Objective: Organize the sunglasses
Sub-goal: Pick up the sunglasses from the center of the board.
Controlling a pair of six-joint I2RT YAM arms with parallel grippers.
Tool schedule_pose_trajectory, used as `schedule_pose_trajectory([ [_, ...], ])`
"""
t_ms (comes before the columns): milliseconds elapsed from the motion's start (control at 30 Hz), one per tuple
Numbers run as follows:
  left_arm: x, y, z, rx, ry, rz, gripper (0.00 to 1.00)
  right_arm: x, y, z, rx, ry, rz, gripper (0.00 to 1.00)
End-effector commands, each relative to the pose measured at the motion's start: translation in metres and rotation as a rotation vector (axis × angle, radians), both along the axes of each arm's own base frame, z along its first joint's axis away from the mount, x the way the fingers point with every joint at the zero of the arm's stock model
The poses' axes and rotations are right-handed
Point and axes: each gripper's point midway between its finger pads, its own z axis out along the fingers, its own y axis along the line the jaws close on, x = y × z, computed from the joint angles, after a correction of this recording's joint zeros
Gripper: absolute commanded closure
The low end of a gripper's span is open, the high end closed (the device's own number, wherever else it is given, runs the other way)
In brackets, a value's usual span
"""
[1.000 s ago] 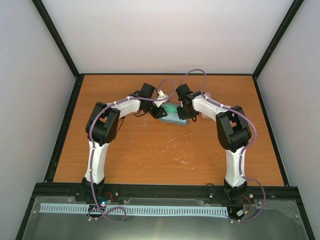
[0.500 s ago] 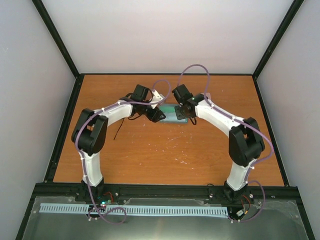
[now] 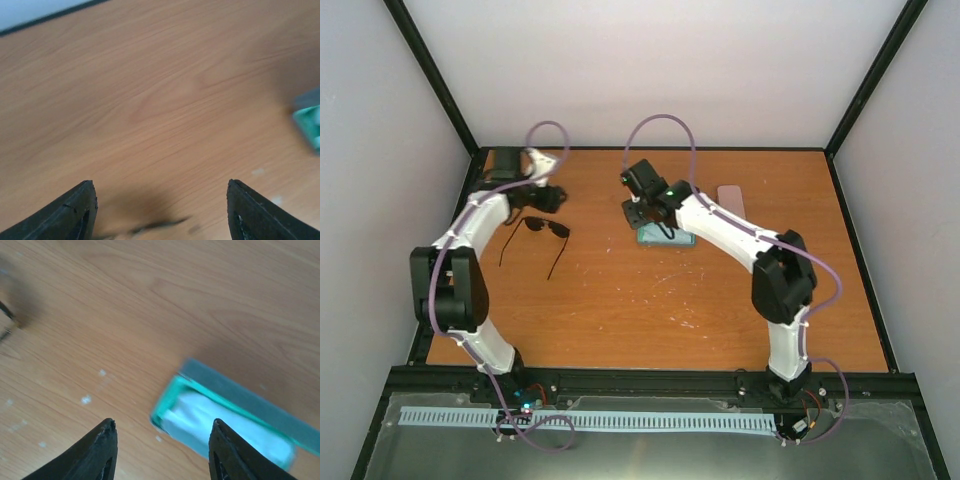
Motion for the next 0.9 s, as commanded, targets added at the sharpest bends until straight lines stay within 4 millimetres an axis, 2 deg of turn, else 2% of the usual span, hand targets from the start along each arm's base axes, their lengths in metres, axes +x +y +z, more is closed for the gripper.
schedule_pose_trajectory([
  [0,-0.027,0.103,-0.018,0.149,0.116,0.204,0.29,0.008,0.055,-0.001,0.044,-0.014,0.121,0.5],
  [100,-0.039,0.147,-0.025,0.205,0.134,0.286,0.27,0.015,0.078,-0.001,0.065,-0.015,0.162,0.5],
  [200,-0.05,0.167,-0.031,0.239,0.142,0.323,0.26,0.021,0.097,-0.001,0.08,-0.014,0.201,0.5],
  [400,-0.059,0.178,-0.05,0.303,0.17,0.347,0.23,0.026,0.114,0.002,0.092,-0.021,0.243,0.49],
  [700,-0.074,0.191,-0.09,0.385,0.266,0.368,0.24,0.026,0.112,0.0,0.072,-0.023,0.252,0.49],
  [867,-0.075,0.195,-0.105,0.41,0.288,0.365,0.25,0.026,0.111,-0.003,0.067,-0.02,0.247,0.49],
])
